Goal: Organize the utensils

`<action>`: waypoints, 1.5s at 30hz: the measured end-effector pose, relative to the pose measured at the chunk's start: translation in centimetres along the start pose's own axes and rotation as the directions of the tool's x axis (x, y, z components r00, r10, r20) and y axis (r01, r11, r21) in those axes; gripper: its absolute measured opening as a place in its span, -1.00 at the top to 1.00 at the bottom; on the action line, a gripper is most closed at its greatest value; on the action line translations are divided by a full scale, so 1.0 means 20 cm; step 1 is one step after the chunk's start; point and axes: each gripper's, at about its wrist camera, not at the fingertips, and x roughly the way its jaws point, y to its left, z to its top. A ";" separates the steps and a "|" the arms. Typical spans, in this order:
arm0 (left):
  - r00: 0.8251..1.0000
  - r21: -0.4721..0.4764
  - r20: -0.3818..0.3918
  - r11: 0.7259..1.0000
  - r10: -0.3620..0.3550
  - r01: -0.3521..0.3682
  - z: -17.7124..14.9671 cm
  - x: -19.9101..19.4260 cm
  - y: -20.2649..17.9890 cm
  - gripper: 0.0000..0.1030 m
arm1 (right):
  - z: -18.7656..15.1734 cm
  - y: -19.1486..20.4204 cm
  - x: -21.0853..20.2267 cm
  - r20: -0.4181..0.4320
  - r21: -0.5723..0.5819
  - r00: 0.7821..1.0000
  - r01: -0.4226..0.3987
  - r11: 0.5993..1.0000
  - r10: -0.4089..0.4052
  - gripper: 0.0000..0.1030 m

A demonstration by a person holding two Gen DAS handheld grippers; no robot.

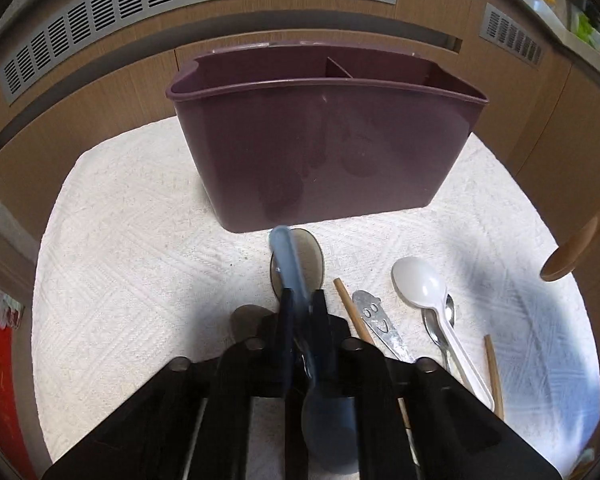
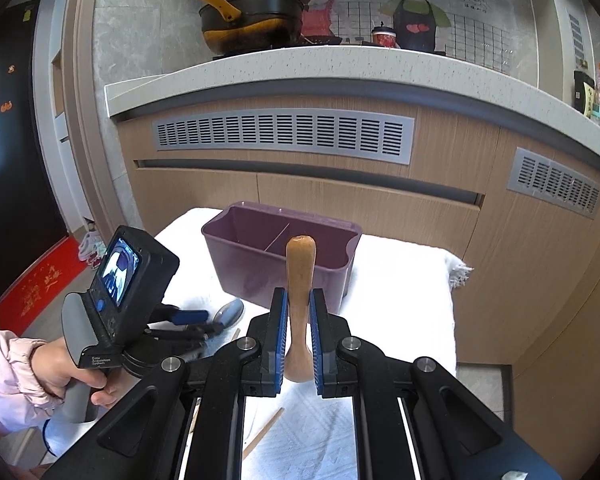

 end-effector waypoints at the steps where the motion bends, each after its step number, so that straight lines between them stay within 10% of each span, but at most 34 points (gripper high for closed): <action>1: 1.000 -0.004 0.016 1.000 -0.011 0.011 -0.01 -0.02 0.01 0.88 | -0.01 0.00 0.00 -0.002 0.002 1.000 -0.003 1.000 0.003 0.82; 7: 0.990 -0.014 0.122 0.997 -0.072 0.074 -0.08 -0.22 0.04 0.89 | -0.04 0.01 0.00 -0.017 0.007 1.000 -0.011 1.000 0.012 0.82; 12: 0.997 -0.050 -0.004 0.996 -0.073 0.073 -0.04 -0.13 0.07 0.78 | -0.06 0.03 0.01 -0.035 0.010 0.999 -0.010 1.000 0.010 0.82; 16: 1.000 -0.017 -0.025 1.000 0.011 -0.011 0.02 -0.05 0.04 -0.01 | -0.08 0.04 0.00 -0.029 0.008 1.000 -0.003 1.000 0.003 0.82; 23: 0.995 -0.036 -0.096 0.999 -0.010 0.007 0.12 0.13 0.03 0.06 | -0.13 0.03 0.03 -0.052 0.017 0.999 -0.002 1.000 0.002 0.82; 25: 0.997 -0.043 -0.072 0.999 -0.029 0.026 0.11 0.14 0.04 0.35 | -0.15 0.03 0.05 -0.065 0.027 0.998 -0.011 1.000 0.013 0.82; 30: 0.994 -0.077 0.054 0.993 -0.090 0.094 0.02 -0.08 0.08 0.36 | -0.19 0.03 0.05 -0.075 0.037 0.997 -0.012 0.999 0.014 0.82; 45: 0.917 -0.022 0.383 0.991 -0.110 0.128 -0.19 -0.79 0.06 0.35 | -0.17 0.12 -0.03 -0.045 0.006 0.998 -0.033 0.999 0.034 0.82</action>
